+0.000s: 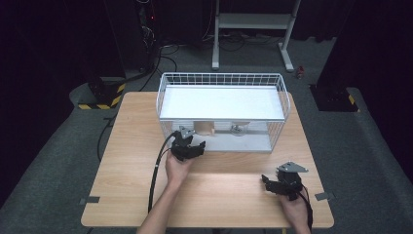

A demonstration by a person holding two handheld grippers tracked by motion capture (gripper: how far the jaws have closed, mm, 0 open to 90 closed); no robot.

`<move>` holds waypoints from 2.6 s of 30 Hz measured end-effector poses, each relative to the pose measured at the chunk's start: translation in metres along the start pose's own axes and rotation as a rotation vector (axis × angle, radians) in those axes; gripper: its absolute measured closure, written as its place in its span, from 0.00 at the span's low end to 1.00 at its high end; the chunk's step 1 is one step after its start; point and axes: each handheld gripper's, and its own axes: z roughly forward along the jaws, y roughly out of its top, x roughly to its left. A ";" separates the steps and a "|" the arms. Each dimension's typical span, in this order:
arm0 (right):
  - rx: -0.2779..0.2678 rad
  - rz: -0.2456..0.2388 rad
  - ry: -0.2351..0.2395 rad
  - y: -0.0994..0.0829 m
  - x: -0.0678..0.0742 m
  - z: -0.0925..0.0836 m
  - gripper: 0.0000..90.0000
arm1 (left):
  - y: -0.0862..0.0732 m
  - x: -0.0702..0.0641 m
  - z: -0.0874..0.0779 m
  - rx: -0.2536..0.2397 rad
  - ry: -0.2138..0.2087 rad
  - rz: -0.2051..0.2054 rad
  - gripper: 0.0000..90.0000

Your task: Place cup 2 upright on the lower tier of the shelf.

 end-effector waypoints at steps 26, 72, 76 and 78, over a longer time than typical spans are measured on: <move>0.000 0.000 0.000 0.000 0.000 0.000 0.27 | -0.019 0.011 -0.036 -0.031 -0.015 -0.049 0.38; 0.000 0.000 -0.001 0.000 0.000 0.000 0.27 | -0.045 0.012 -0.073 -0.055 -0.029 -0.057 0.36; 0.001 0.003 -0.001 0.000 0.000 0.000 0.27 | -0.047 0.013 -0.076 -0.057 -0.030 -0.068 0.36; 0.002 0.004 -0.001 0.000 0.000 0.000 0.27 | -0.049 0.012 -0.077 -0.057 -0.032 -0.070 0.36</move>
